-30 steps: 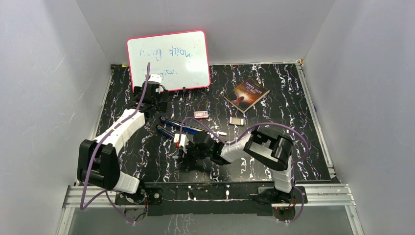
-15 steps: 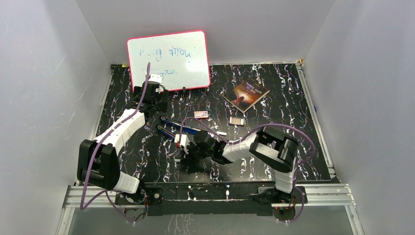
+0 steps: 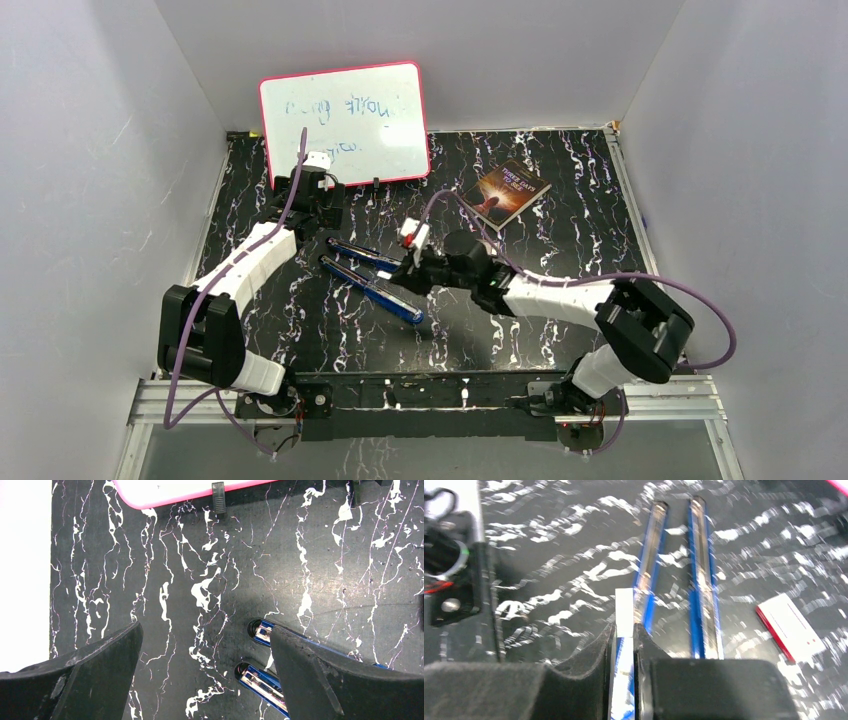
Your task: Load the staples into the stapler
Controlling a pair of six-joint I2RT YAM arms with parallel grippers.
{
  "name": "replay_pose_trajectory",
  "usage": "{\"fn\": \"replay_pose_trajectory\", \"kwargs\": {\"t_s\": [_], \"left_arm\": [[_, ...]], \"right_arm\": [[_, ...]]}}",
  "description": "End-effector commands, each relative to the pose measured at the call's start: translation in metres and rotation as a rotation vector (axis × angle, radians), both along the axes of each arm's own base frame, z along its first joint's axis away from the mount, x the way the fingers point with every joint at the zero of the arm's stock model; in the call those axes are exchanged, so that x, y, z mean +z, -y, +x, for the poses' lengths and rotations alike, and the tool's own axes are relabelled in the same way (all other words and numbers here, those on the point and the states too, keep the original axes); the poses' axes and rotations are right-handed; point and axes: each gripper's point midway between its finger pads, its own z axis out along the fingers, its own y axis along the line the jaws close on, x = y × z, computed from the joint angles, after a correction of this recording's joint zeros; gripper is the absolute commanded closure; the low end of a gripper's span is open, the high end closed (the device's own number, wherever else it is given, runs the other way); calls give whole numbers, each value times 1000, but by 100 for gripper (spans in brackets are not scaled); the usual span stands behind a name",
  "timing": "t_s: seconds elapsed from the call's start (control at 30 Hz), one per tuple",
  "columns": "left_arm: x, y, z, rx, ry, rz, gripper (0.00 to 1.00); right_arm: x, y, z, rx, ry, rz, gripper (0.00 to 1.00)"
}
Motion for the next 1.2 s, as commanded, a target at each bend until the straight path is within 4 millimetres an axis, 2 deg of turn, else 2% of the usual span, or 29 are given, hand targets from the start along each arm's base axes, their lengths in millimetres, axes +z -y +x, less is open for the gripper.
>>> {"fn": "replay_pose_trajectory", "kwargs": {"t_s": [0.0, 0.13, 0.23, 0.43, 0.57, 0.77, 1.17], "left_arm": [[21, -1, 3, 0, 47, -13, 2], [20, 0, 4, -3, 43, -14, 2], [19, 0, 4, -3, 41, -11, 2], [18, 1, 4, -6, 37, -12, 2], [16, 1, 4, -8, 32, -13, 2], [15, 2, 5, -11, 29, -14, 2], [16, 2, 4, -14, 31, -14, 2]], "right_arm": [[-26, 39, 31, -118, 13, -121, 100], [-42, 49, 47, -154, -1, -163, 100], [-50, 47, 54, -158, -2, -182, 100], [-59, 42, 72, -175, 7, -220, 100], [-58, 41, 82, -182, 11, -219, 100], [-54, 40, 91, -193, 21, -225, 100], [-67, 41, 96, -168, -1, -294, 100]]}}
